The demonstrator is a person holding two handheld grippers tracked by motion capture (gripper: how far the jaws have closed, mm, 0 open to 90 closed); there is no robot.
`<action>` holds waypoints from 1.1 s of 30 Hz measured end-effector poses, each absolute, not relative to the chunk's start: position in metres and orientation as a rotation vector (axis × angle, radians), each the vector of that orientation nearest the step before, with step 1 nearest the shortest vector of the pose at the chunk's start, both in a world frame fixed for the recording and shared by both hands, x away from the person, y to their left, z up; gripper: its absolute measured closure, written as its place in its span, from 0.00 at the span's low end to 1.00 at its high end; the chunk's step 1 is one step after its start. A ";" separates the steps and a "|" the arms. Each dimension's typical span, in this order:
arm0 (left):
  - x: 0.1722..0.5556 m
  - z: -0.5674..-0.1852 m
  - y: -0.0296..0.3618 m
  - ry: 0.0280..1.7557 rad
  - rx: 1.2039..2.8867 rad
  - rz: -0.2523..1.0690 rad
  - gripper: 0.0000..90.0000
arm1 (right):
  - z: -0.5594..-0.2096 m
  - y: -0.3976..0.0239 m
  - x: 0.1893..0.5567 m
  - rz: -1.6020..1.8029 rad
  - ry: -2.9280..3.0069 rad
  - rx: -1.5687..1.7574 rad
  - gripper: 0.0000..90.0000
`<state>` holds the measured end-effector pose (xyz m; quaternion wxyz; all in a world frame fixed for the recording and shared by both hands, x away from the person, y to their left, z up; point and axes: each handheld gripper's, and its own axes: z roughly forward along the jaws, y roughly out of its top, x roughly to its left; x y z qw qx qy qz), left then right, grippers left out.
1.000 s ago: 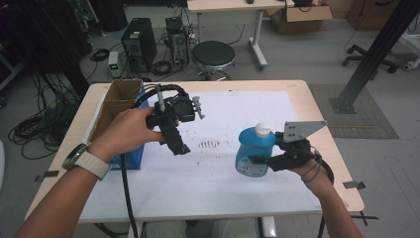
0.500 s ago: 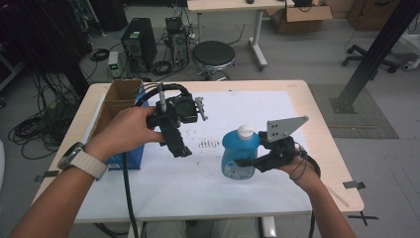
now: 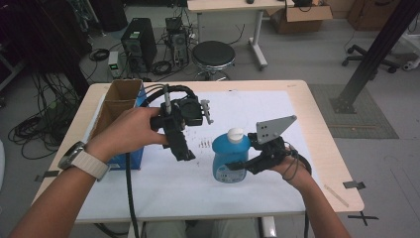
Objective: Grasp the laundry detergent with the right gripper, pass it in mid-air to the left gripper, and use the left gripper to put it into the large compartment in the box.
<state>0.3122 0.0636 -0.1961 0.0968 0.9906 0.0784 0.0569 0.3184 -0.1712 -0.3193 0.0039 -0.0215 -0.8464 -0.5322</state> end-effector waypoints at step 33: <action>0.307 -0.192 0.033 0.132 2.935 0.129 0.07 | -0.327 -0.139 0.322 -1.634 -2.638 -0.020 0.50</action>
